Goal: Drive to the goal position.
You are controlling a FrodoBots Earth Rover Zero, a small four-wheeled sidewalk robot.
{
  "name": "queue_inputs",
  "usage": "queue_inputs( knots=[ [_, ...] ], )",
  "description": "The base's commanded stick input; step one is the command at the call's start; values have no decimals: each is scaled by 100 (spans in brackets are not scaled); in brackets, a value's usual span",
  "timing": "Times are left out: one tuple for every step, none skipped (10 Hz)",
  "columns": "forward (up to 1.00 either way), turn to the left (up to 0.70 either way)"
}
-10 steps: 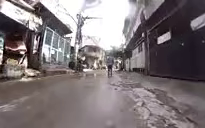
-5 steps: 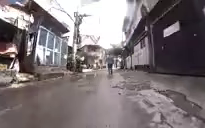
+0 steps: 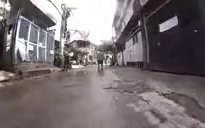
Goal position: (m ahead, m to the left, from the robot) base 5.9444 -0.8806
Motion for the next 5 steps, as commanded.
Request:
queue_inputs(
  knots=[
    [100,0],
    [100,0],
    [100,0],
    [100,0],
    [100,11]
  ],
)
